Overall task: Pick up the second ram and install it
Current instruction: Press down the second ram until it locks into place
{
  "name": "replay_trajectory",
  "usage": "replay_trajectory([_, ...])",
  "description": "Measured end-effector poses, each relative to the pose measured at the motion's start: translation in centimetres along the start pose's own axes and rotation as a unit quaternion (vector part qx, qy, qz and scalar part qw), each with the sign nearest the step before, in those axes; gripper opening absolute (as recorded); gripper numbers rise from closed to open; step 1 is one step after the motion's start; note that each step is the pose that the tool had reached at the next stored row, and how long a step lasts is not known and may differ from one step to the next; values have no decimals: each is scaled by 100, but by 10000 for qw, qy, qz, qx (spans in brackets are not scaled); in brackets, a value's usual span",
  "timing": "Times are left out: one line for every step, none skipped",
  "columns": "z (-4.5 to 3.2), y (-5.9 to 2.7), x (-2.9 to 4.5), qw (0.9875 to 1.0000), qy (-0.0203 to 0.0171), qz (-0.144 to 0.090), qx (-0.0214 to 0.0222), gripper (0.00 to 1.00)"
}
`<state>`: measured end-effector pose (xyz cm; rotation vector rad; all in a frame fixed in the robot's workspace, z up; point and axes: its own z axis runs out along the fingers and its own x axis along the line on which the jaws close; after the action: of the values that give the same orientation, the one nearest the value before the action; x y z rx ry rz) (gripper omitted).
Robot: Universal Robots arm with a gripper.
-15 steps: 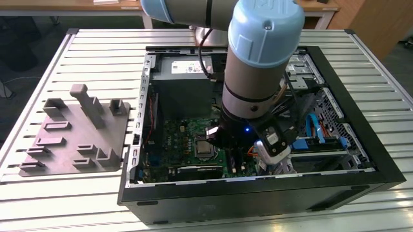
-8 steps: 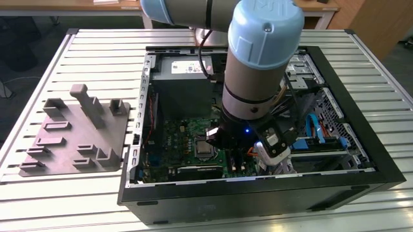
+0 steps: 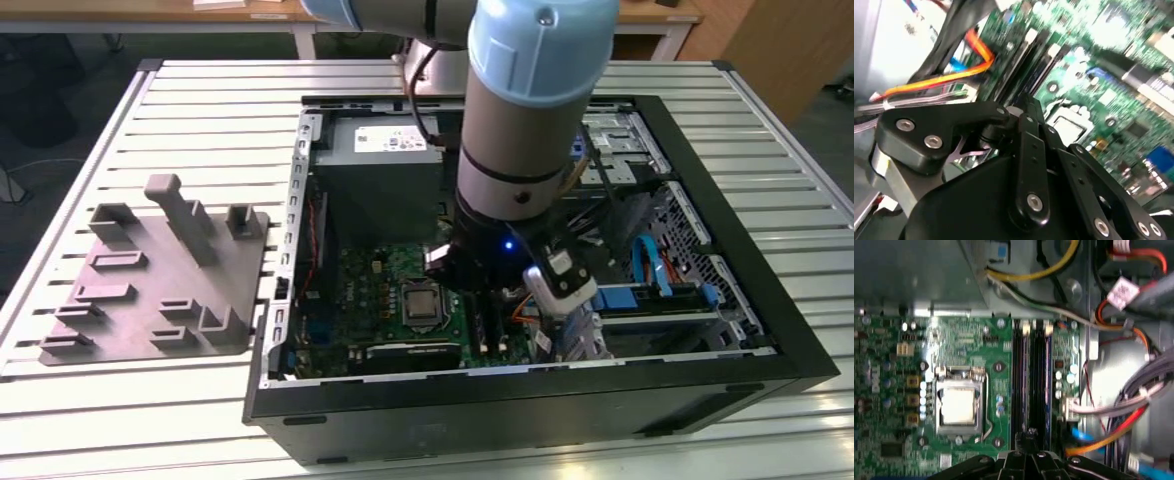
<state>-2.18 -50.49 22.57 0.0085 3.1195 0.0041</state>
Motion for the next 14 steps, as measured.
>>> replay_trajectory([1, 45, 0, 10000, 0, 0, 3, 11])
replay_trajectory([-1, 90, 0, 10000, 0, 0, 7, 11])
replay_trajectory([0, 139, 0, 10000, 0, 0, 9, 11])
replay_trajectory([1, 184, 1, 10000, -1, 0, 12, 11])
replay_trajectory([-1, 223, 1, 10000, 0, 0, 19, 11])
replay_trajectory([0, 240, 1, 10000, 0, 0, 21, 11])
replay_trajectory([-4, 248, 1, 10000, 0, 0, 20, 11])
replay_trajectory([-22, 250, 0, 10000, 0, 0, 23, 11])
replay_trajectory([-59, 251, -1, 10000, 0, -1, 23, 11])
replay_trajectory([-103, 251, -1, 10000, 0, -1, 22, 11])
replay_trajectory([-152, 252, -2, 10000, 0, 0, 23, 11])
replay_trajectory([-196, 252, -3, 10000, 0, 0, 23, 11])
replay_trajectory([-241, 252, -4, 10000, -1, 0, 22, 11])
replay_trajectory([-286, 252, -5, 10000, 0, 0, 22, 11])
